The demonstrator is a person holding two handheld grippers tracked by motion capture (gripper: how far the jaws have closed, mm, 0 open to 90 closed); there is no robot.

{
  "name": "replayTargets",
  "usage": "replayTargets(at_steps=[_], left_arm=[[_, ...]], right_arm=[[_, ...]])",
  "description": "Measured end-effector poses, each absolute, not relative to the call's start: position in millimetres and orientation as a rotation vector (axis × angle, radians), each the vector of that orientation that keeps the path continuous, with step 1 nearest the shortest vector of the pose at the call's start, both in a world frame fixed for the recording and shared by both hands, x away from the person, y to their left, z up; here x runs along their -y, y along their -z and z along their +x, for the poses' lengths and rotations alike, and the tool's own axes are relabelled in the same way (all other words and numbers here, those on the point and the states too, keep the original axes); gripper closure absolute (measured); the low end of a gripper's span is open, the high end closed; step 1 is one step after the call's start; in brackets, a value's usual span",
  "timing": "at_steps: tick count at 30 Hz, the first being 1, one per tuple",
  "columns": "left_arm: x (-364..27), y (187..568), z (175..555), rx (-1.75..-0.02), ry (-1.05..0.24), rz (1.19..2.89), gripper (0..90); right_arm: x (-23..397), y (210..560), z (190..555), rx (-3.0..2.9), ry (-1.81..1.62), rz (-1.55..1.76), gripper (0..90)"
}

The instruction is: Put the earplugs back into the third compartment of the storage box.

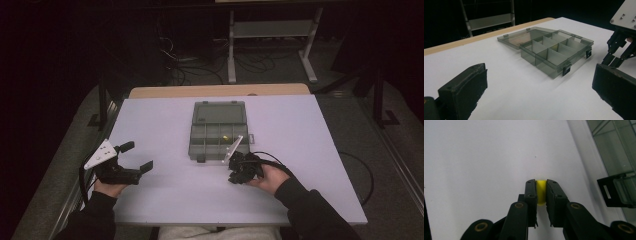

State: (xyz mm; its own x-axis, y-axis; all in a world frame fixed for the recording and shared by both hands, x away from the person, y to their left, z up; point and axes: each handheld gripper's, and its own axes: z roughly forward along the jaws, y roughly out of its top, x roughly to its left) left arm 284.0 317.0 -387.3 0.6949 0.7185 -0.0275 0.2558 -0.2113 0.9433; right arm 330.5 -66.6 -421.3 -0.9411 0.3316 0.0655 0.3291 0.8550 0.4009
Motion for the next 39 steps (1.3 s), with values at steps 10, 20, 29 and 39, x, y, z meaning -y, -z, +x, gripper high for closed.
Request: replayTargets(at_steps=[10,20,29,39], left_arm=[[-316.8,387.4,284.1,-0.776,-0.513,1.781,0.0],[-316.7,387.5,284.2,-0.776,-0.514,1.782,0.0],[-316.7,387.4,284.0,-0.773,-0.513,1.782,0.0],[-316.7,387.4,284.0,-0.774,-0.511,1.782,0.0]], right_arm=[[67.9,409.7,329.9,-3.012,-0.701,0.521,77.9],[70.6,397.8,333.2,-2.993,-0.731,0.521,78.0],[73.8,383.5,338.9,-2.968,-0.754,0.534,78.0],[73.4,367.5,348.7,-2.954,-0.763,0.533,78.3]])
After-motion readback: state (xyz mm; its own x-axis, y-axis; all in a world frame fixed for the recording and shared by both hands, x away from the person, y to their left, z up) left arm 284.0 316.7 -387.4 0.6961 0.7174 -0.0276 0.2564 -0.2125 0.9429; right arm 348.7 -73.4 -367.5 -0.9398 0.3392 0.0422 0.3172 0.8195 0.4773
